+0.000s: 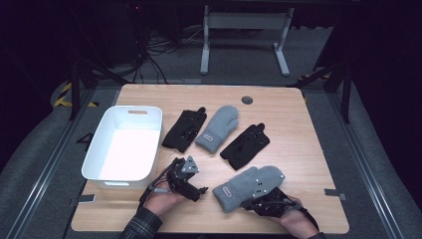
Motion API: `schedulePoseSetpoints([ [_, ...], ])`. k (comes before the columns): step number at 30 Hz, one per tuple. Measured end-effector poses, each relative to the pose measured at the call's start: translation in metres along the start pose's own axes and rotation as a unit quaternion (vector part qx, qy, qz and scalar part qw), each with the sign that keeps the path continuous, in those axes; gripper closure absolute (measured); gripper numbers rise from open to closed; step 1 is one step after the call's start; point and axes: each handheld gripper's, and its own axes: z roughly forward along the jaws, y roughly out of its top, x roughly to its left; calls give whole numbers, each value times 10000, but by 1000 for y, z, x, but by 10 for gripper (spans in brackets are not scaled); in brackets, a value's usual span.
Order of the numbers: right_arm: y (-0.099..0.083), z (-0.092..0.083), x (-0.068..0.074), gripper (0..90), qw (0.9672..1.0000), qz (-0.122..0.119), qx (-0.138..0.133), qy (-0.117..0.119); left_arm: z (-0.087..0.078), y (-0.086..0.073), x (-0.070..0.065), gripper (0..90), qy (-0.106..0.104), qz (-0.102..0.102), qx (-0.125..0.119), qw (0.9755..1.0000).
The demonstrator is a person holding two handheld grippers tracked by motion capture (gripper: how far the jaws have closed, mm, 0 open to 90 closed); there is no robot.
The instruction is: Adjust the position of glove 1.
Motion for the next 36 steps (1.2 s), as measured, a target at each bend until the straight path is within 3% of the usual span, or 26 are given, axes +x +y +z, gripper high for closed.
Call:
schedulePoseSetpoints([
  [3, 3, 5, 0, 900, 10000, -71, 30, 56, 0, 0, 0, 6, 1, -3, -2, 10000],
  [6, 2, -2, -1, 900, 10000, -2, -89, 36, 0, 0, 0, 6, -1, -3, -1, 10000],
  [16, -13, -44, -26, 859, 9958, 405, -544, -621, 0, 0, 0, 6, 0, -2, 0, 10000],
  [20, -23, -60, -43, 812, 9905, 666, -679, -991, 0, 0, 0, 6, 1, -2, 1, 10000],
  [23, -31, -69, -54, 774, 9856, 832, -755, -1265, 0, 0, 0, 5, 4, -4, 3, 10000],
  [28, -45, -81, -75, 654, 9746, 1247, -856, -1650, 0, 0, 0, 4, 53, -85, 15, 9999],
  [33, -63, -87, -98, 523, 9577, 1717, -909, -2120, 0, 0, 0, 4, 69, -93, 15, 9999],
  [36, -74, -87, -110, 465, 9496, 1988, -897, -2252, 0, 0, 0, 4, 69, -91, 17, 9999],
])
